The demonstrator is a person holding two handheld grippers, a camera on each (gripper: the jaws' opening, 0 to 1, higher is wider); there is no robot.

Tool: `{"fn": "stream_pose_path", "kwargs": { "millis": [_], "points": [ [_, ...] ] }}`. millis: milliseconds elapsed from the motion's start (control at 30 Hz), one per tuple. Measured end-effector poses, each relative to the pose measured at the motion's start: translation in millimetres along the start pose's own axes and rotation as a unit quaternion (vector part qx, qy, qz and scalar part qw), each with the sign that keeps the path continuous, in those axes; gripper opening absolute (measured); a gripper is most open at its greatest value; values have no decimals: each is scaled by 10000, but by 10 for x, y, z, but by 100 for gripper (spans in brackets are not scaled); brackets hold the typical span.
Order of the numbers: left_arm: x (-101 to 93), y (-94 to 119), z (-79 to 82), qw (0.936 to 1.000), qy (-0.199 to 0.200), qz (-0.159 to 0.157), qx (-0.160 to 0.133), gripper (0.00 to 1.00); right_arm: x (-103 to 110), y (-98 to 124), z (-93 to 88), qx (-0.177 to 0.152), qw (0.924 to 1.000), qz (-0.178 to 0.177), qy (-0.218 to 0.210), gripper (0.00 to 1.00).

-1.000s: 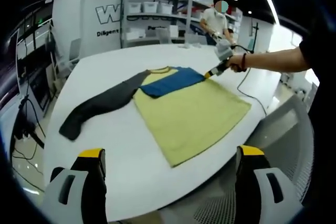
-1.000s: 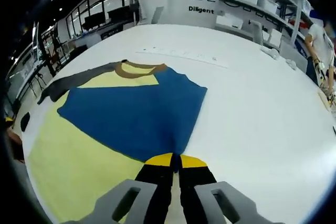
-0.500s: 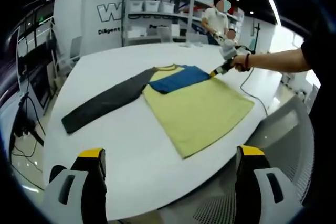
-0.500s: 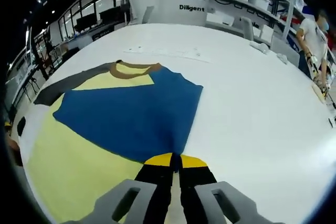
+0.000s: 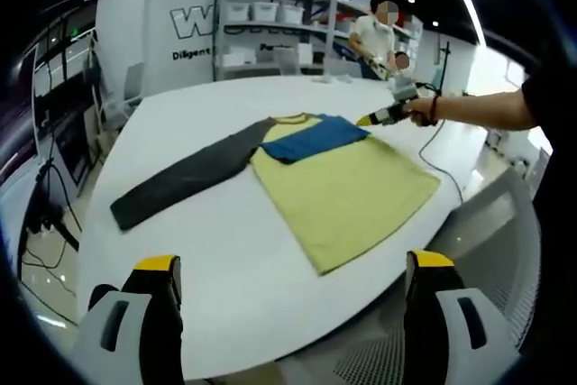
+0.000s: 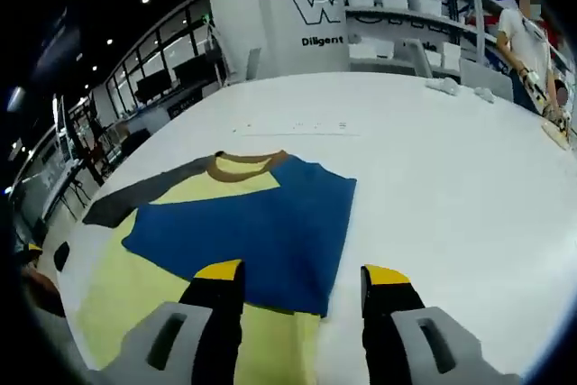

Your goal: Fold the garment on the visible template until the final outline fits inside the template.

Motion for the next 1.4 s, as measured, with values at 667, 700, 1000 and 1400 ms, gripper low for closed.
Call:
{"fn": "stream_pose_path", "kwargs": {
  "millis": [667, 700, 1000, 1400],
  "points": [
    [219, 38, 142, 9984, 433, 238, -291, 99, 555, 630, 132, -488, 9940, 810, 549, 99],
    [224, 38, 141, 9983, 446, 239, -293, 99, 570, 664, 128, -496, 9937, 846, 541, 99],
    [331, 23, 114, 9969, 655, 346, -264, 99, 812, 1036, 30, -580, 9872, 1223, 841, 99],
    [651, -35, 218, 9914, 1080, 619, -393, 98, 1120, 1403, -182, -444, 9741, 1600, 1534, 99]
  ]
}}
Point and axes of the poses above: the point that each gripper's makers call its tool centre point, and the gripper's own axes: y roughly backward along the fingers, x roughly to its left, z roughly out of its top, the point moved 3 cm from there along y, roughly backward along the fingers, and after that the axes turned 9 degrees about x, right-handed, at the moved point
